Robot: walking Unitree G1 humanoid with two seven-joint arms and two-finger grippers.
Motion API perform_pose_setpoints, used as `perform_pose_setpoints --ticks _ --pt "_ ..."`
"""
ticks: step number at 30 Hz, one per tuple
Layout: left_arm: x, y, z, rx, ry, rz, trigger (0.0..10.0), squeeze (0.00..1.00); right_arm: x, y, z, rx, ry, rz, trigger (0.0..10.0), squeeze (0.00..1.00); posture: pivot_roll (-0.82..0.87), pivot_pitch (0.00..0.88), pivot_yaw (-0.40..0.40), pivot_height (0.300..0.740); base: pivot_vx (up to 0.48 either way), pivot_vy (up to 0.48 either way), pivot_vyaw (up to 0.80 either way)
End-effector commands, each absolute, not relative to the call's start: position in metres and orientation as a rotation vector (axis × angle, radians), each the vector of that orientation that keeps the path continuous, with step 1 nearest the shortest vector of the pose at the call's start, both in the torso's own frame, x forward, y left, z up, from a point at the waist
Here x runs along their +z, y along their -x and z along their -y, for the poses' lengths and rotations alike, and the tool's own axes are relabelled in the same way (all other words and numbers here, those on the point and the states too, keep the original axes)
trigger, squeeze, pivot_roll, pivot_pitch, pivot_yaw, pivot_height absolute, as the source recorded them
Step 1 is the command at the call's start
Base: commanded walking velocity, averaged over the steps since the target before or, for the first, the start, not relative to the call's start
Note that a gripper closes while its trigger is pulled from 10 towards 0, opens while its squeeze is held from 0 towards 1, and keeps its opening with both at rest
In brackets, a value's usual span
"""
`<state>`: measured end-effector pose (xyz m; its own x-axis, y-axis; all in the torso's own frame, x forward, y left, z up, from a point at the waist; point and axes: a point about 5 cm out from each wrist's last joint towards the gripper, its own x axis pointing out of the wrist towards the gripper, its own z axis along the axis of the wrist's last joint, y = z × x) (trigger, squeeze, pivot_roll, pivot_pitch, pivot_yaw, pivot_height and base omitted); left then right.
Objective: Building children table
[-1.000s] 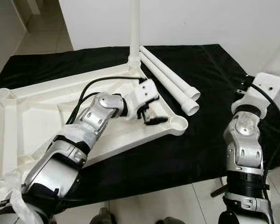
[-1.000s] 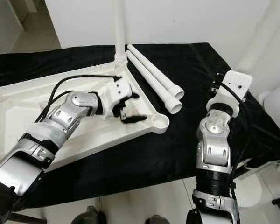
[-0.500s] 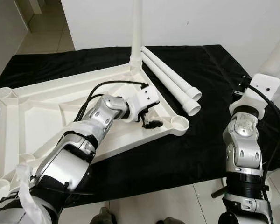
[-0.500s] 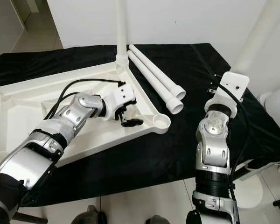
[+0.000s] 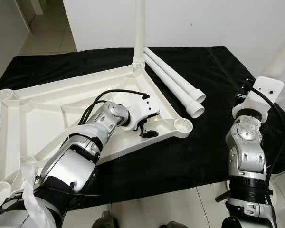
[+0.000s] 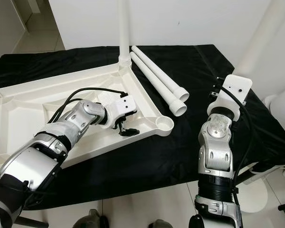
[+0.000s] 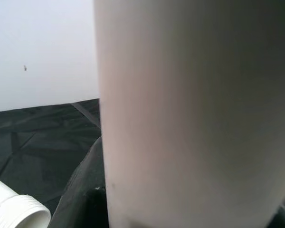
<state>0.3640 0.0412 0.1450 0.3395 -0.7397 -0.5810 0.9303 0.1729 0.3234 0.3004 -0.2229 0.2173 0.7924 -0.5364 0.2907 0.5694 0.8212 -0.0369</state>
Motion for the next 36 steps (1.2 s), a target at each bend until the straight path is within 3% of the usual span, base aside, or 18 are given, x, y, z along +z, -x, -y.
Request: perform_pose_setpoints --ticks 1,4,5,6,23,32,36 --pt "0.133 -0.373 -0.055 -0.923 -0.762 -0.272 10.0 0.00 0.219 -0.299 0.225 -0.608 0.139 0.278 10.0 0.00 -0.04 0.002 0.010 0.740 0.000 0.000 0.00" --pt "0.120 -0.359 -0.056 -1.137 -0.812 -0.322 10.0 0.00 0.219 -0.299 0.227 -0.613 0.141 0.277 10.0 0.00 -0.04 0.004 0.013 0.740 0.000 0.000 0.00" --pt "0.120 -0.359 -0.056 -1.137 -0.812 -0.322 10.0 0.00 0.219 -0.299 0.227 -0.613 0.141 0.277 10.0 0.00 -0.04 0.004 0.013 0.740 0.000 0.000 0.00" --pt "0.118 -0.350 -0.059 -1.261 -0.797 -0.343 10.0 0.00 0.219 -0.299 0.227 -0.615 0.141 0.277 10.0 0.00 -0.04 0.005 0.013 0.740 0.000 0.000 0.00" --pt "0.138 -0.315 -0.082 -1.694 -0.776 -0.319 10.0 0.00 0.218 -0.302 0.227 -0.607 0.144 0.269 10.0 0.00 -0.02 0.017 0.003 0.740 0.000 0.000 0.00" --pt "0.145 -0.321 -0.080 -1.620 -0.790 -0.261 10.0 0.00 0.218 -0.304 0.227 -0.597 0.146 0.268 10.0 0.00 -0.01 0.023 0.002 0.740 0.000 0.000 0.00" --pt "0.157 -0.346 -0.069 -1.376 -0.765 -0.173 10.0 0.00 0.220 -0.308 0.221 -0.548 0.146 0.280 10.0 0.00 -0.01 0.025 0.000 0.740 0.000 0.000 0.00"
